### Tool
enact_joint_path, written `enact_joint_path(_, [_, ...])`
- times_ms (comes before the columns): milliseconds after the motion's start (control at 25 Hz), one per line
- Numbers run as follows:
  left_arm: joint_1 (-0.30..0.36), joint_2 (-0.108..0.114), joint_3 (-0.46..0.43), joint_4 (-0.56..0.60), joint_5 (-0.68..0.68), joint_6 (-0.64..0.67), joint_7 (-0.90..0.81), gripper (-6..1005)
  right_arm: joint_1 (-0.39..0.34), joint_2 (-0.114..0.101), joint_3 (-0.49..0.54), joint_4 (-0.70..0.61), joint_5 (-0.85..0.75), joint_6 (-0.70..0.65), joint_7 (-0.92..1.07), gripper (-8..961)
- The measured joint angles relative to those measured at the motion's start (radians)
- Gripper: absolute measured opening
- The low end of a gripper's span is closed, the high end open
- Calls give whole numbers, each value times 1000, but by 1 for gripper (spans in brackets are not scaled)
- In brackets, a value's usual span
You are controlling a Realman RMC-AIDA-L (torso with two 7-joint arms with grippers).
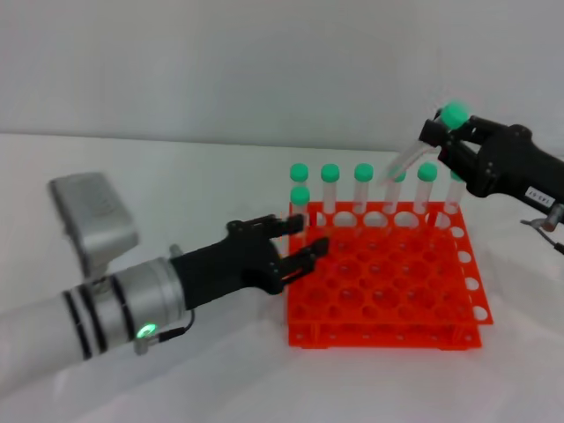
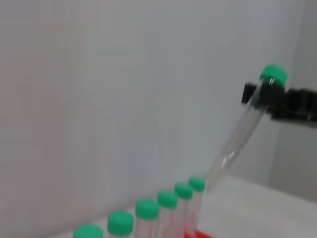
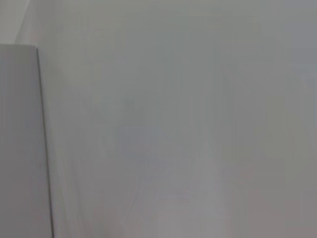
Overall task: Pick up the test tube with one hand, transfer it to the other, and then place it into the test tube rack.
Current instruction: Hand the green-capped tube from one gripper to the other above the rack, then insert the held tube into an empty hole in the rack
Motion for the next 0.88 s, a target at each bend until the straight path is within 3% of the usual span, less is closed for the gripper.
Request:
enact_joint_path(440, [245, -2, 4, -46, -430, 274, 324, 549, 25, 7, 0, -7, -13, 62, -2, 206])
enact_joint_path(680, [284, 4, -1, -253, -665, 486, 414, 579, 30, 22, -5, -21, -47, 75, -5, 206])
enact_joint_path(880, [331, 2, -1, -343, -772, 536, 496, 671, 66, 41, -7, -42, -134, 131, -1, 206])
